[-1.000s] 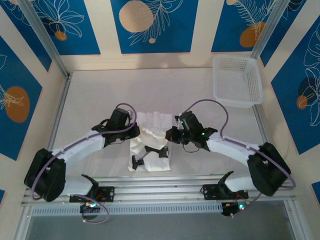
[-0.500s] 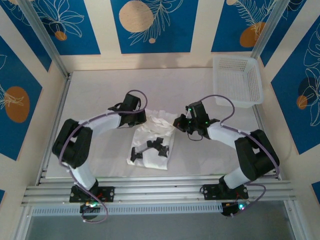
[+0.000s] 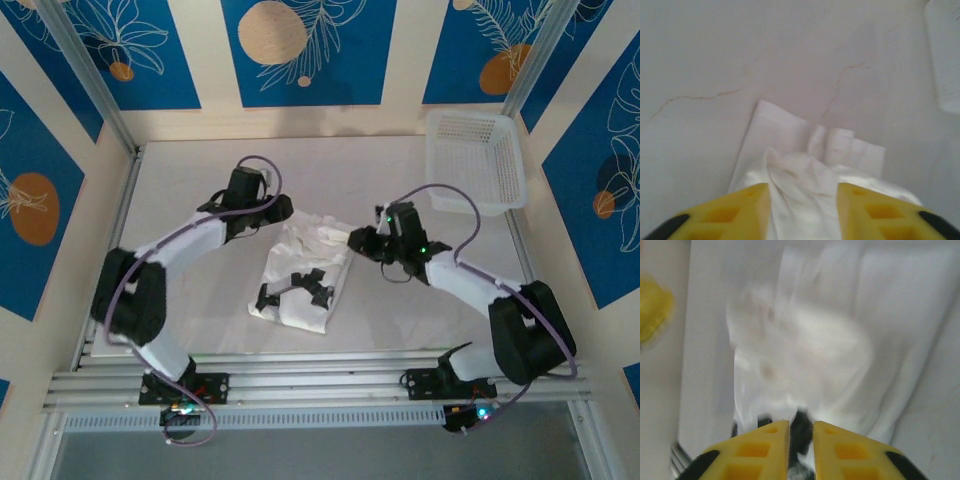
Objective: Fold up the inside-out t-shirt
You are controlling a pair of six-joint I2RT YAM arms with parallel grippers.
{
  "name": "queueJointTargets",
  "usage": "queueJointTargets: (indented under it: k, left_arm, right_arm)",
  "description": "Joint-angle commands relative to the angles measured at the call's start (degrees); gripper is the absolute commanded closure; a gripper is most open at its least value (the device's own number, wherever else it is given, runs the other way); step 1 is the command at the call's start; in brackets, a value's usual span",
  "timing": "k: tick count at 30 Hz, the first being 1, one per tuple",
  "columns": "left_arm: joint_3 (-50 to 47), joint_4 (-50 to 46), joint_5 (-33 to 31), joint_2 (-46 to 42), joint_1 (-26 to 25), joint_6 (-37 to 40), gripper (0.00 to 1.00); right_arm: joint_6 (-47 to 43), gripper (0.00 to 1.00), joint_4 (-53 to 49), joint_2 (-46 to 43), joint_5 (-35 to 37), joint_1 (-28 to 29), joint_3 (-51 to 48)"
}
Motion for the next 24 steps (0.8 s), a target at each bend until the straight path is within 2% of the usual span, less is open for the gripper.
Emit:
queueJointTargets:
  k: [1,5,8,14,17,20,24]
  left_arm:
    - [-5.8,-1.3,2.8,-3.4,-0.1,1.9,0.99]
    - [-9.4,-0.1,6.4,-3.9,-2.1,2.3,1.0]
    - [-11.2,1.0,5.7,-2.1,-3.5,2.3,1.0]
    - [-12.0,4.4,6.6,1.6,-3.8,1.8,1.0]
    - [-10.4,4.7,7.7,3.8,-3.9,3.5,1.0]
    - [-7.9,5.2,5.3,7.3,-3.8,4.8,1.0]
    - [-2.6,6.4,-0.6,13.2,-2.9,6.2,0.81]
  right_arm:
    - [2.4,0.95,3.4,3.1,3.3,4.5,-3.3]
    - [2.6,0.99,5.2,11.2,1.5,5.7,-0.1]
    - [2.3,0.99,7.3,14.2,4.2,4.9,1.4]
    - [0.5,0.99,9.8,16.0,6.4,-1.2,4.9]
    - [-1.6,0.99,8.5,20.0,3.3,-3.7,10.0]
    - [-2.7,0.98,8.7,25.1,1.4,-5.3,14.0]
    - [-3.5,0.98,9.2,29.8,1.6,-7.3,17.2]
